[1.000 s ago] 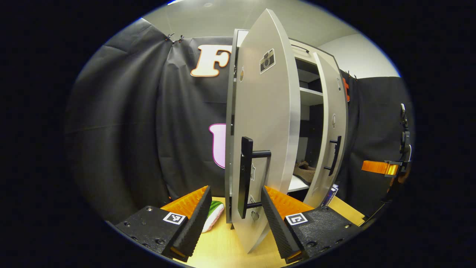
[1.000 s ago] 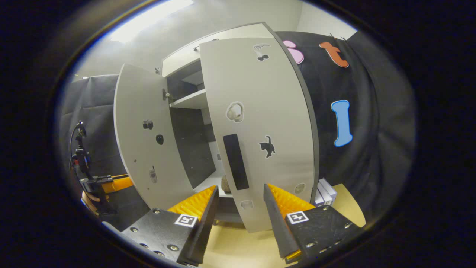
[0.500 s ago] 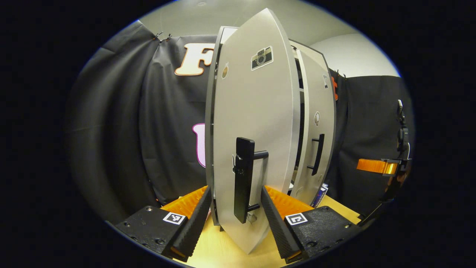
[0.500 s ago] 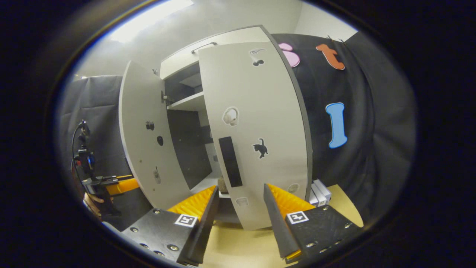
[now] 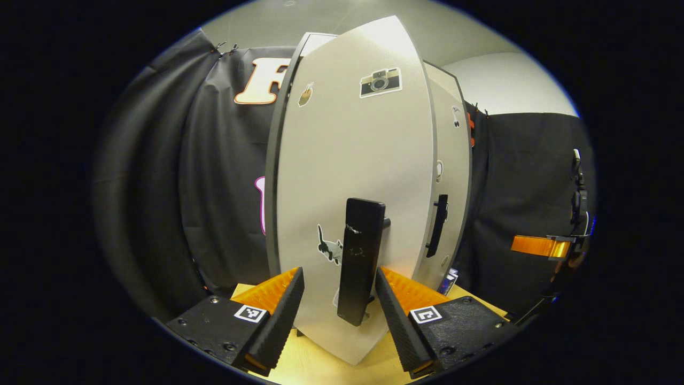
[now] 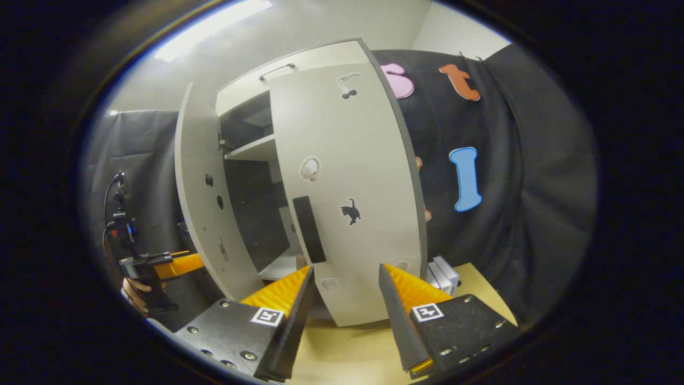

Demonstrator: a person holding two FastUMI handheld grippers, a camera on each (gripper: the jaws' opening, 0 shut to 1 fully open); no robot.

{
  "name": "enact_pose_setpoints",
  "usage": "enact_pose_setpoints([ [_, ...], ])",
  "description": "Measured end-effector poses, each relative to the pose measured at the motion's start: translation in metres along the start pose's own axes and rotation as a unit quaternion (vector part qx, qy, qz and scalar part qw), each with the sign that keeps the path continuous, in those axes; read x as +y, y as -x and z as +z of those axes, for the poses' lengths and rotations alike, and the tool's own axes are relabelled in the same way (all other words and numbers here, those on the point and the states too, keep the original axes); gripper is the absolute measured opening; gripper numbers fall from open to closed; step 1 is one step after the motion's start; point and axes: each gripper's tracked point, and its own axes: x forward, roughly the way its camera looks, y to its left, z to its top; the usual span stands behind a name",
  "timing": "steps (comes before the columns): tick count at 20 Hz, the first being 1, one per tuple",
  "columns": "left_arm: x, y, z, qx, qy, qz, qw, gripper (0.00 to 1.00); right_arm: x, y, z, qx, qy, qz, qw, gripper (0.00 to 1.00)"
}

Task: Grab one shoe with the right hand and put it into the shoe cabinet, grab the other shoe with the left hand and put it into the shoe cabinet; then close the right door with the right hand and the left door with the left hand.

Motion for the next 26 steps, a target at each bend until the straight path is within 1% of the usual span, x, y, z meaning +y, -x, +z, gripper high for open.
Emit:
enact_pose_setpoints([
  [1, -0.002, -0.005, -0.001, 0.003, -0.004, 0.0, 1.0, 0.83, -0.005, 0.001, 0.002, -0.002, -0.002, -0.005, 1.0, 0.72],
  [2, -0.005, -0.009, -0.003, 0.004, -0.004, -0.002, 1.0, 0.78, -0.009, 0.001, 0.002, -0.003, -0.004, -0.01, 1.0, 0.72],
  [4, -0.01, -0.014, -0.004, 0.005, 0.004, -0.012, 1.0, 0.77, -0.019, 0.003, 0.001, -0.002, -0.006, -0.02, 1.0, 0.72],
  [5, -0.013, -0.018, -0.003, 0.006, 0.007, -0.015, 1.0, 0.83, -0.025, 0.004, 0.002, -0.002, -0.007, -0.025, 1.0, 0.72],
  [6, -0.016, -0.024, -0.002, 0.008, 0.008, -0.016, 1.0, 0.83, -0.028, 0.004, 0.003, -0.003, -0.009, -0.029, 1.0, 0.72],
  [7, -0.026, -0.033, -0.005, 0.008, 0.012, -0.021, 1.0, 0.86, -0.032, 0.005, 0.004, -0.004, -0.011, -0.032, 0.999, 0.73],
  [8, -0.029, -0.038, -0.005, 0.008, 0.016, -0.022, 1.0, 0.87, -0.034, 0.005, 0.004, -0.004, -0.013, -0.034, 0.999, 0.73],
  [10, -0.033, -0.05, -0.003, 0.007, 0.04, -0.021, 0.999, 0.89, -0.041, 0.007, 0.006, -0.007, -0.018, -0.038, 0.999, 0.73],
  [12, -0.039, -0.063, -0.006, 0.01, 0.075, -0.03, 0.997, 0.99, -0.049, 0.012, 0.009, -0.01, -0.016, -0.049, 0.999, 0.73],
  [14, -0.043, -0.068, -0.007, 0.016, 0.1, -0.038, 0.994, 1.0, -0.064, 0.018, 0.009, -0.009, -0.015, -0.061, 0.998, 0.73],
  [15, -0.044, -0.069, -0.007, 0.016, 0.1, -0.038, 0.994, 1.0, -0.071, 0.02, 0.009, -0.009, -0.016, -0.068, 0.998, 0.73],
  [19, -0.047, -0.074, -0.003, 0.012, 0.06, -0.026, 0.998, 1.0, -0.098, 0.032, 0.009, -0.012, -0.023, -0.1, 0.995, 0.73],
  [24, -0.051, -0.078, -0.003, 0.021, 0.063, -0.021, 0.998, 1.0, -0.13, 0.045, 0.004, -0.008, -0.019, -0.137, 0.99, 0.73],
  [26, -0.05, -0.077, -0.002, 0.021, 0.051, -0.018, 0.998, 1.0, -0.137, 0.048, 0.003, -0.009, -0.019, -0.146, 0.989, 0.73],
])
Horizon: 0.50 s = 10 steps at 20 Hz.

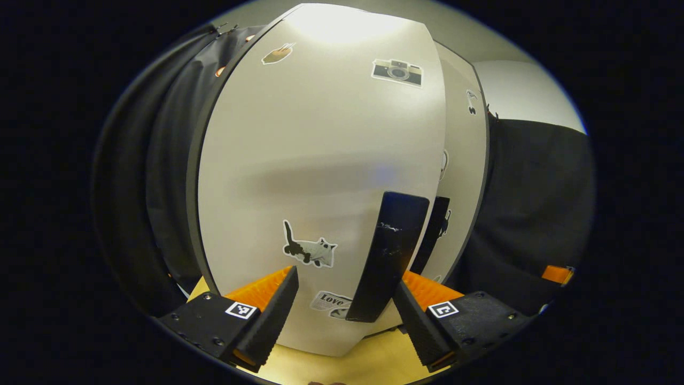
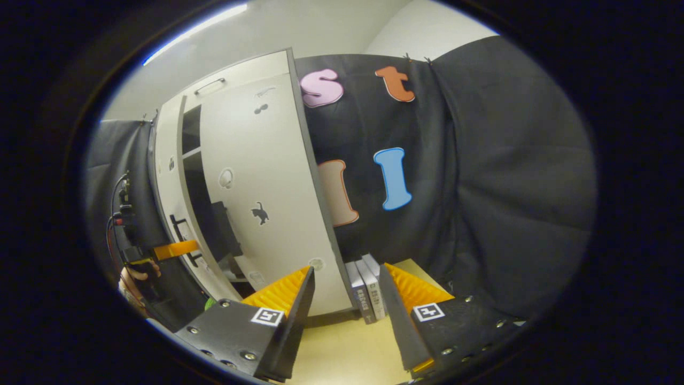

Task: Grab one shoe with the right hand and put it into the shoe cabinet, grab the other shoe with the left hand and put it into the shoe cabinet; then close the right door with the right hand and the left door with the left hand.

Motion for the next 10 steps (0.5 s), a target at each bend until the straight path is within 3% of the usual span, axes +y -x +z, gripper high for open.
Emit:
enact_pose_setpoints([
  [10, -0.003, -0.002, 0.002, -0.005, -0.031, 0.017, 0.999, 1.0, -0.025, 0.013, -0.008, -0.003, 0.01, -0.044, 0.999, 0.73],
])
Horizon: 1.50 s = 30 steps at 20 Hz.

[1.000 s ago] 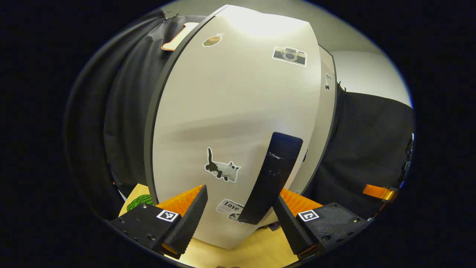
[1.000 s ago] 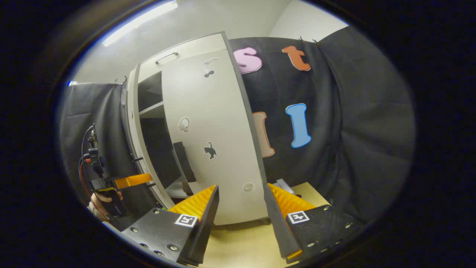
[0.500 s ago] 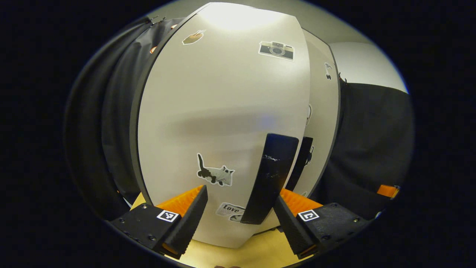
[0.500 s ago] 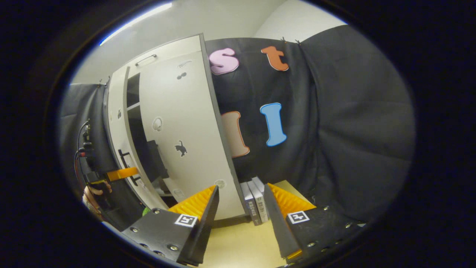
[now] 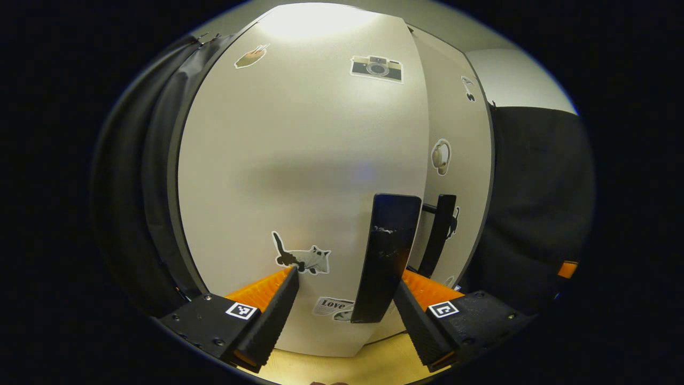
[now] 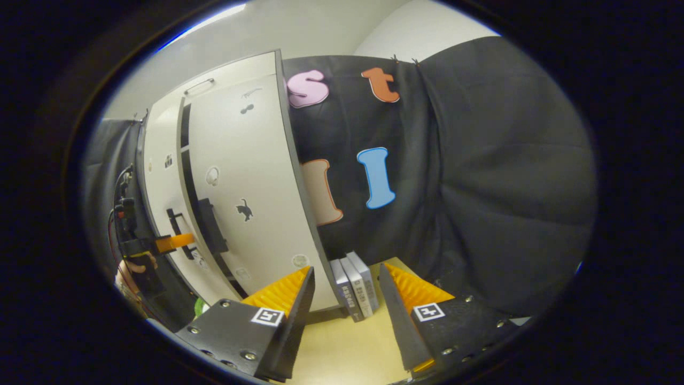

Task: Grab one shoe with the right hand and put it into the shoe cabinet, grab the other shoe with the left hand and put it into the shoe cabinet; then close the right door with the right hand and the left door with the left hand.

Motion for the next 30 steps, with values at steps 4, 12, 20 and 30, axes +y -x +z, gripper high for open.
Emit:
enact_pose_setpoints([
  [4, 0.0, 0.0, 0.0, -0.003, -0.004, 0.009, 1.0, 1.0, -0.003, 0.002, 0.003, -0.004, 0.024, -0.009, 1.0, 0.73],
  [12, -0.002, 0.002, -0.002, -0.011, -0.002, 0.021, 1.0, 1.0, -0.004, 0.001, -0.004, 0.005, 0.037, -0.017, 0.999, 0.73],
  [20, -0.004, 0.003, -0.002, -0.013, 0.0, 0.028, 1.0, 1.0, -0.013, 0.007, -0.003, 0.003, 0.029, -0.026, 0.999, 0.73],
  [30, -0.004, 0.002, -0.002, -0.016, -0.003, 0.03, 0.999, 1.0, -0.014, 0.012, -0.002, 0.0, 0.029, -0.029, 0.999, 0.73],
])
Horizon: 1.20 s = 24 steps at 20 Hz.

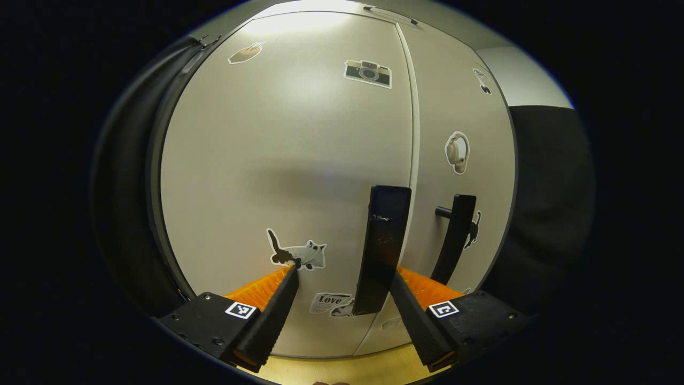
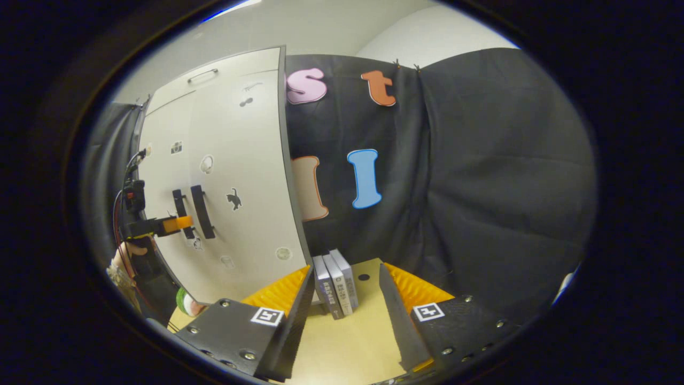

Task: Grab one shoe with the right hand and put it into the shoe cabinet, grab the other shoe with the left hand and put it into the shoe cabinet; then close the right door with the right hand and the left door with the left hand.

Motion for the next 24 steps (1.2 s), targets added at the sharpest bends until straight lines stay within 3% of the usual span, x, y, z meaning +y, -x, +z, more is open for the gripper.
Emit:
enact_pose_setpoints([
  [4, -0.001, -0.002, -0.003, 0.008, 0.002, -0.01, 1.0, 1.0, 0.006, 0.002, 0.002, -0.001, -0.003, 0.007, 1.0, 0.73],
  [7, -0.003, 0.006, -0.006, 0.009, 0.032, -0.018, 0.999, 1.0, 0.014, 0.003, 0.009, -0.007, 0.004, 0.017, 1.0, 0.73],
  [10, -0.003, 0.021, 0.001, 0.003, 0.021, -0.018, 1.0, 1.0, 0.028, 0.003, 0.016, -0.012, 0.009, 0.035, 0.999, 0.73],
  [24, 0.001, 0.173, 0.079, -0.077, -0.018, 0.025, 0.997, 0.96, 0.103, 0.027, 0.069, -0.065, 0.022, 0.138, 0.988, 0.73],
])
